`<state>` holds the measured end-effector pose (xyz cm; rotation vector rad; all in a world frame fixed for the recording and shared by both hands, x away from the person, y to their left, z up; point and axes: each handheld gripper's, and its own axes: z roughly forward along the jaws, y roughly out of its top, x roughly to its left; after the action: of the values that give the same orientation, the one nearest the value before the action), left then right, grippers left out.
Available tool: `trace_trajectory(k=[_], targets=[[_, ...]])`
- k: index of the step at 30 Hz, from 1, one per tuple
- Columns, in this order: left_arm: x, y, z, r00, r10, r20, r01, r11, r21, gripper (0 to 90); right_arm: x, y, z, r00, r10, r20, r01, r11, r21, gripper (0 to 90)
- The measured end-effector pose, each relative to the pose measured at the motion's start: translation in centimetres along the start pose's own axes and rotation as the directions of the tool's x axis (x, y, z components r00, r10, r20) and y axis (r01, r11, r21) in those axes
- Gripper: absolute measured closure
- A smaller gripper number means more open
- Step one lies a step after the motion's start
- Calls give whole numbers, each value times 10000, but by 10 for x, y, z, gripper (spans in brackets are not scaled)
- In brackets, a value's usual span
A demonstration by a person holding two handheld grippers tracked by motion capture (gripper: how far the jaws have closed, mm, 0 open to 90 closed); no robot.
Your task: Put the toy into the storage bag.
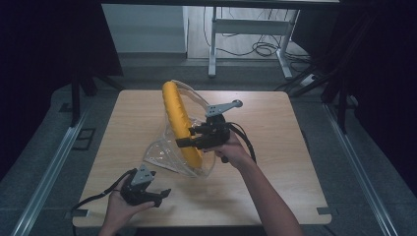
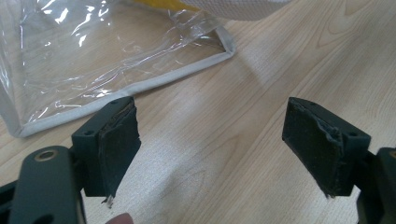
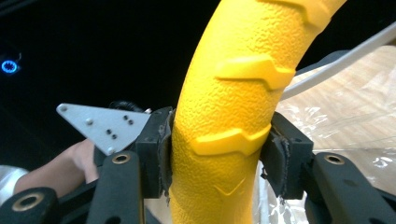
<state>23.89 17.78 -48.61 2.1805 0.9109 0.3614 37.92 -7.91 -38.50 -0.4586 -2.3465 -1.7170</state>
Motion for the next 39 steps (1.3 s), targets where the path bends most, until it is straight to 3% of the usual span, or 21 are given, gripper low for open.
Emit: trace_trajectory(k=[6,13,18,39], targets=[[0,0,1,10000,-20,29,20,10000,21,187,-6,1,-7,9979,-110,642,134,9992,-368,448],[-1,0,2,10000,-18,55,18,10000,69,187,-2,-1,-9,9924,-509,1117,540,9982,-251,394],[-1,0,3,9999,-24,112,22,9999,139,187,-2,-3,-12,9922,-375,1190,422,9984,-368,343],[-1,0,4,9999,-14,129,11,9998,192,187,5,-3,-31,9883,-572,1413,696,9940,-845,330]])
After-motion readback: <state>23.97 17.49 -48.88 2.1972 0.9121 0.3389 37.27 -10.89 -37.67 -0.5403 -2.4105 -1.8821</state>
